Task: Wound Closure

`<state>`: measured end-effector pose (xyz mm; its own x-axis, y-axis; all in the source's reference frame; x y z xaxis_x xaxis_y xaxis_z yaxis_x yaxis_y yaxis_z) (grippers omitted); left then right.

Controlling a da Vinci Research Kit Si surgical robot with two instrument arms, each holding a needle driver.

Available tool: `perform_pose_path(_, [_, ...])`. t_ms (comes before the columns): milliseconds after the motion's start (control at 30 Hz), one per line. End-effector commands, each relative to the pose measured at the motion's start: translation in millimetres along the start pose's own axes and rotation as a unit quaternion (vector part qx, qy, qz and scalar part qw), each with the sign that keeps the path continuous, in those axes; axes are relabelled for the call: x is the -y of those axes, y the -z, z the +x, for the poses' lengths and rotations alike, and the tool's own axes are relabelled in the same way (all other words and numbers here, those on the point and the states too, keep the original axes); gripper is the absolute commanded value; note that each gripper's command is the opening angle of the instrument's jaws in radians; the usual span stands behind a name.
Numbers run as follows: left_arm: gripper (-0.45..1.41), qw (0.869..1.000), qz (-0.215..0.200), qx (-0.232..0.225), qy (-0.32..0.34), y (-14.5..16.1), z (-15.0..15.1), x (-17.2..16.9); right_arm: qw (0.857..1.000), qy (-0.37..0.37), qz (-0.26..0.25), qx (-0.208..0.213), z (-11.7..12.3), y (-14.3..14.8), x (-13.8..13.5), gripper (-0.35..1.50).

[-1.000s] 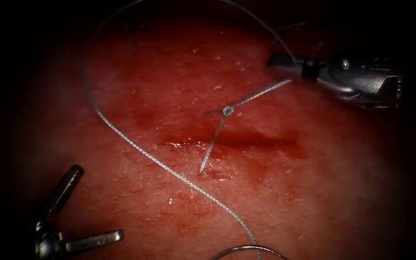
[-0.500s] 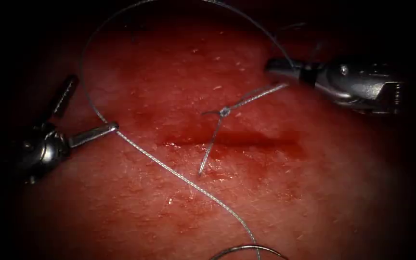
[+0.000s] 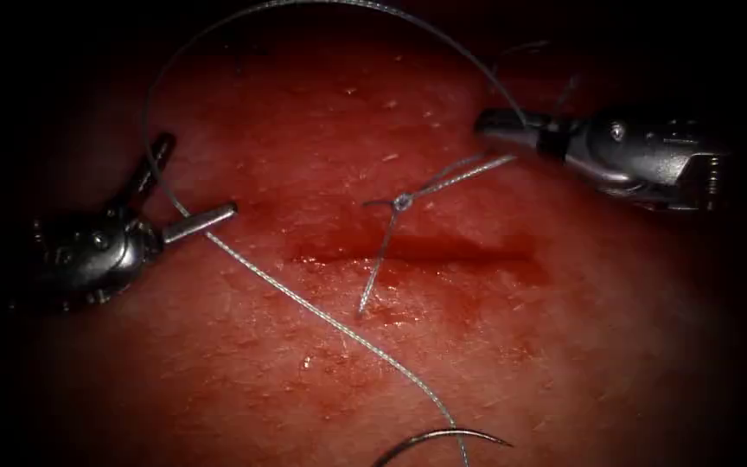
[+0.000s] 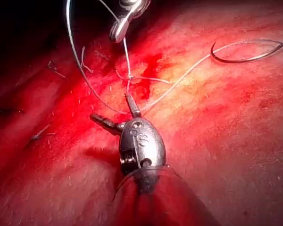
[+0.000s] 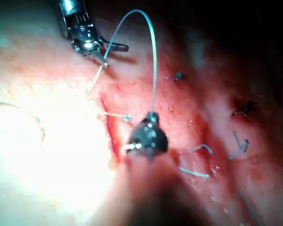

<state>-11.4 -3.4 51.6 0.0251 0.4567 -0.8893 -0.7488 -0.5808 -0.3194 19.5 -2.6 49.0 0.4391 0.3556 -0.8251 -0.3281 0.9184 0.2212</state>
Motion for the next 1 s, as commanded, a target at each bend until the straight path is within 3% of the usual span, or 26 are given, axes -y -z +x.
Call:
perform_pose_path(33, [0.29, 1.0, -0.006, 0.004, 0.003, -0.4, -0.6, -0.8, 1.0, -0.001, 0.0, 0.001, -0.2, -0.8, 0.2, -0.35])
perform_pose_path(200, [0.29, 1.0, -0.02, 0.008, 0.021, 0.2, -0.2, -2.0, 1.0, -0.001, -0.001, 0.001, -0.2, -0.9, 0.1, -0.35])
perform_pose_path(233, [0.17, 0.999, -0.021, 0.008, 0.027, 0.4, -0.1, -2.1, 1.0, -0.001, -0.001, 0.001, -0.2, -1.0, 0.1, -0.35])
perform_pose_path(300, [-0.45, 0.999, -0.039, 0.003, 0.035, 0.7, 0.3, -2.4, 1.0, -0.001, -0.001, 0.001, -0.1, -1.0, 0.1, -0.35])
perform_pose_path(567, [-0.45, 0.994, -0.103, -0.03, 0.036, 2.3, 2.3, -4.8, 1.0, -0.002, 0.001, -0.002, -0.1, -1.0, 0.1, -0.35])
perform_pose_path(600, [-0.45, 0.993, -0.108, -0.032, 0.034, 2.6, 2.6, -5.4, 1.0, -0.002, 0.003, -0.007, -0.1, -1.0, 0.1, -0.15])
perform_pose_path(633, [-0.45, 0.992, -0.115, -0.031, 0.036, 3.0, 2.9, -6.0, 1.0, -0.006, 0.008, -0.019, 0.0, -1.0, 0.1, 0.37])
perform_pose_path(667, [-0.45, 0.991, -0.123, -0.027, 0.037, 3.3, 3.3, -6.6, 0.999, -0.011, 0.013, -0.033, 0.1, -0.9, 0.0, 0.76])
perform_pose_path(733, [-0.45, 0.99, -0.139, -0.013, 0.037, 4.1, 4.1, -7.8, 0.998, -0.018, 0.008, -0.064, 0.8, -0.6, -0.3, 1.21])
perform_pose_path(800, [-0.45, 0.987, -0.155, -0.001, 0.04, 5.0, 4.9, -8.9, 0.996, -0.023, -0.003, -0.087, 1.5, 0.2, -0.3, 1.33])
perform_pose_path(1000, [-0.45, 0.978, -0.2, 0.024, 0.046, 7.5, 7.3, -12.6, 0.992, -0.038, -0.001, -0.118, 4.6, 4.4, 0.9, 1.36])
